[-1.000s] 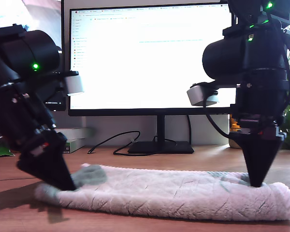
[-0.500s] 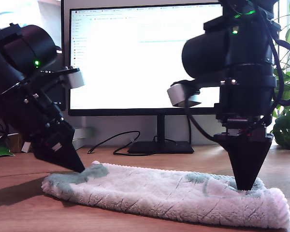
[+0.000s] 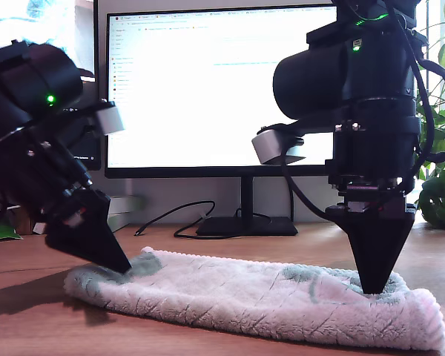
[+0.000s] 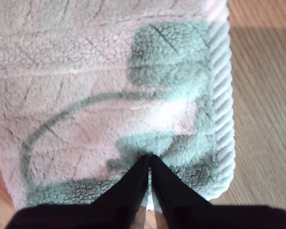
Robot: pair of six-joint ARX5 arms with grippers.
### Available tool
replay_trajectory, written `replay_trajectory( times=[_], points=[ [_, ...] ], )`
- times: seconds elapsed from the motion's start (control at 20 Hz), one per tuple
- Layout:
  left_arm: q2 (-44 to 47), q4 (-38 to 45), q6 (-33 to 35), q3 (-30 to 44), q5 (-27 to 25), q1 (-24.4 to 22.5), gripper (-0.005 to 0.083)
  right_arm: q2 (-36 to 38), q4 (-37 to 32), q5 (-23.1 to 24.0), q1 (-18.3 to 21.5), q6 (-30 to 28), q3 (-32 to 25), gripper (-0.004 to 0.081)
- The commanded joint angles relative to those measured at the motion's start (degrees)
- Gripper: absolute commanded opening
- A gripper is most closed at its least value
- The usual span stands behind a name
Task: Fold the tea towel to a neat square and place it to the right
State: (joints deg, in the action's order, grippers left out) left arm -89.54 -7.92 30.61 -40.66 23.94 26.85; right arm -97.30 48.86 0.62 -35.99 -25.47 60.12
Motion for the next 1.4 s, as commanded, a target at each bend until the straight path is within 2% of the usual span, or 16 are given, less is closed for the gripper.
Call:
replay_trajectory(
  times=[0.0,0.3,0.55,0.9,1.1,1.35],
  points=[
    [-3.0,-0.5,0.5,0.3,-0.8,0.0,-0.0024,-0.8,-0.4,0.0,0.2,0.2,-0.2,-0.0013],
    [-7.1,-1.3,0.9,-2.4,-6.4,0.0,-0.0024,-0.8,0.2,-0.3,0.0,0.2,-0.2,-0.0013],
    [-11.3,-0.4,0.9,-5.0,-6.3,0.7,-0.0024,-0.8,1.2,-2.6,-1.7,1.7,-0.2,-0.0013],
    [-12.9,0.3,1.4,-8.6,-4.4,1.2,-0.0024,-0.9,0.8,-3.0,-6.2,3.1,-0.2,-0.0013],
    [-12.9,0.8,2.4,-9.4,-3.8,1.4,-0.0024,-3.8,0.7,-3.7,-6.9,3.1,-0.2,-0.0013],
    [-12.9,2.0,2.9,-9.4,-3.1,1.4,-0.0024,-6.3,0.5,-4.9,-10.5,3.0,-0.2,-0.0013]
  ],
)
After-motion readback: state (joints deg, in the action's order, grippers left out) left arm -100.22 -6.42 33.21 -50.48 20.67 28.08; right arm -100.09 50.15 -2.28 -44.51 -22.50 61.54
